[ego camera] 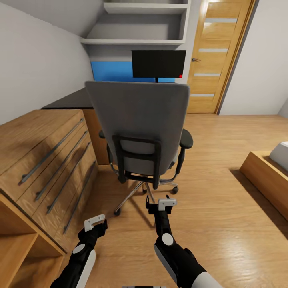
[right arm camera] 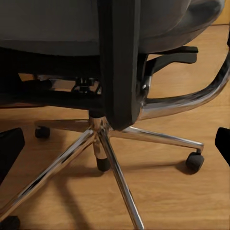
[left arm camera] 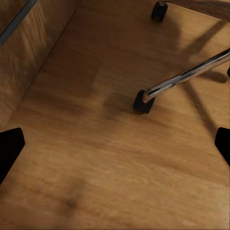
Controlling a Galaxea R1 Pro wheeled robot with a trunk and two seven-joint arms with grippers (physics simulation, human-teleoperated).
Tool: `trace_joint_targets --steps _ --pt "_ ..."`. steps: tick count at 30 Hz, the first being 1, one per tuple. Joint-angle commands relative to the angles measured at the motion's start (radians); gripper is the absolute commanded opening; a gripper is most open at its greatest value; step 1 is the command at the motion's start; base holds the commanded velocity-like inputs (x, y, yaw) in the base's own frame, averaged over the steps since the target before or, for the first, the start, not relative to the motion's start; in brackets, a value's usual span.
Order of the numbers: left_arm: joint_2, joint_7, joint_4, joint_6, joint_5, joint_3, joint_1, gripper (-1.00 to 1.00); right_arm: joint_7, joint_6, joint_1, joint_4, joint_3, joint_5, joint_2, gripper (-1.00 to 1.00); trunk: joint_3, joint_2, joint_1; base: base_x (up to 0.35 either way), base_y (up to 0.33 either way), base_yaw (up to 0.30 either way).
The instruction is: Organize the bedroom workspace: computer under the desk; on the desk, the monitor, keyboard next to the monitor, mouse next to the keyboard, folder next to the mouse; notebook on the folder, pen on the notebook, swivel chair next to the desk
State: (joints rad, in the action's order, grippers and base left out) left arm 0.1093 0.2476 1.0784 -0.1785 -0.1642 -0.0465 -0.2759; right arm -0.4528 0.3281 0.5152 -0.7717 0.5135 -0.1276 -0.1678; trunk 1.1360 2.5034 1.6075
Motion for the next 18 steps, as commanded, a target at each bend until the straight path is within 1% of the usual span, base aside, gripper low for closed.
trace_joint_targets --steps 1,10,18 --pt "0.000 0.003 0.002 -0.004 -0.009 0.000 0.000 1.00 -0.004 0.006 0.001 0.000 0.005 -0.010 0.001 1.00 0.001 0.000 0.000 -0.022 0.070 0.000" --pt "0.001 0.003 0.002 -0.004 -0.009 0.000 0.000 1.00 -0.004 0.006 0.001 0.001 0.005 -0.010 0.001 1.00 0.001 0.000 0.000 0.008 0.027 0.000" --pt "0.001 0.003 0.001 -0.004 -0.008 0.000 0.000 1.00 -0.004 0.006 0.001 0.000 0.005 -0.010 0.001 1.00 0.001 0.000 0.000 0.177 0.004 0.000"
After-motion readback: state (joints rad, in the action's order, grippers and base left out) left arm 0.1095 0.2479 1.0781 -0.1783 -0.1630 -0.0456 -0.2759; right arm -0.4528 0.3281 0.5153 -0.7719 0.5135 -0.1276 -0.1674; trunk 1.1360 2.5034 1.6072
